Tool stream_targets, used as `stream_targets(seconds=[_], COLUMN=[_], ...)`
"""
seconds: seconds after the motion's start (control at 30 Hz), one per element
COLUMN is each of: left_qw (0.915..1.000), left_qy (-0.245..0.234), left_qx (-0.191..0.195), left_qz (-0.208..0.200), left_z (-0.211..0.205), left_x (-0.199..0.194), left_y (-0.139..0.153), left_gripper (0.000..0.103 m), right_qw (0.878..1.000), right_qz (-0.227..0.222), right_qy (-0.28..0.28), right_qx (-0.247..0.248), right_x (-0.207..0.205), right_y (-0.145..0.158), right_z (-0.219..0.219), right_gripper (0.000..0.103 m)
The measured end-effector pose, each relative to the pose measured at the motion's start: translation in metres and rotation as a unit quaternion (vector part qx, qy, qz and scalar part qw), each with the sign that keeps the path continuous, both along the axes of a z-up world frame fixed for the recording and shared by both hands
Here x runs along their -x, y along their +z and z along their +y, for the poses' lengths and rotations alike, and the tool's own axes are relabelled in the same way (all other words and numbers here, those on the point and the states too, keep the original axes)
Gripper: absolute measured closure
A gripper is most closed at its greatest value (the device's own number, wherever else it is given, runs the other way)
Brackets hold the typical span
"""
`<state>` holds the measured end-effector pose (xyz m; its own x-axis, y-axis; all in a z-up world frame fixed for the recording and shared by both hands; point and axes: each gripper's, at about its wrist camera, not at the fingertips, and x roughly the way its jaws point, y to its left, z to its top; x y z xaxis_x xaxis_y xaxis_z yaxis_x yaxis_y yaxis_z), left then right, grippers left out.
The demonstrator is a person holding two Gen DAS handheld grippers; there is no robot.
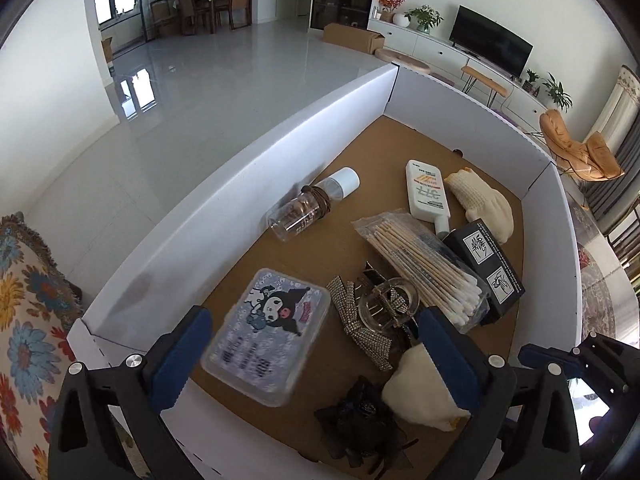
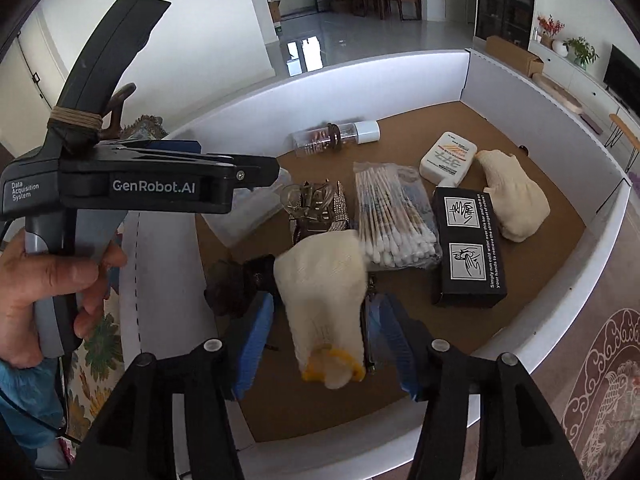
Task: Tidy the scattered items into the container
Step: 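Carry the plastic box and knit glove over the container with both grippers, then open both grippers to drop the box and glove into the container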
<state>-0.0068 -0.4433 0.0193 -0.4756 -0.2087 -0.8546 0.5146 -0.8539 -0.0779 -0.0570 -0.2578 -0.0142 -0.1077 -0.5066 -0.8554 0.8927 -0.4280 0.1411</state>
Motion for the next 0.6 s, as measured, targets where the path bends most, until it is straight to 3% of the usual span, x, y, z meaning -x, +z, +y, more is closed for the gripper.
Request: stream_targets(seconds=[0.13, 0.33, 0.6], left_qw=[0.9991, 0.995, 0.99], left_qy=[0.017, 0.031, 0.049], left_qx=[0.038, 0.077, 0.099], left_qz=[0.009, 0.056, 0.088], left_z=[0.016, 0.046, 0.08], left_x=[-0.004, -0.016, -0.016], left_y=[0.015, 0.053, 0.07], left_gripper=[0.0, 0.0, 0.0], right_qw=[1.0, 0.997, 0.997], right_qz=[0.007, 0.037, 0.039], right_qy=[-0.024, -0.055, -0.067], right_qx=[0.013, 0.024, 0.022], right_x=[0.017, 0.032, 0.039], right_y=[0.017, 0.043, 0.038], right_z=[0.011, 0.034, 0.053], right_gripper=[0.046, 0.046, 0.046])
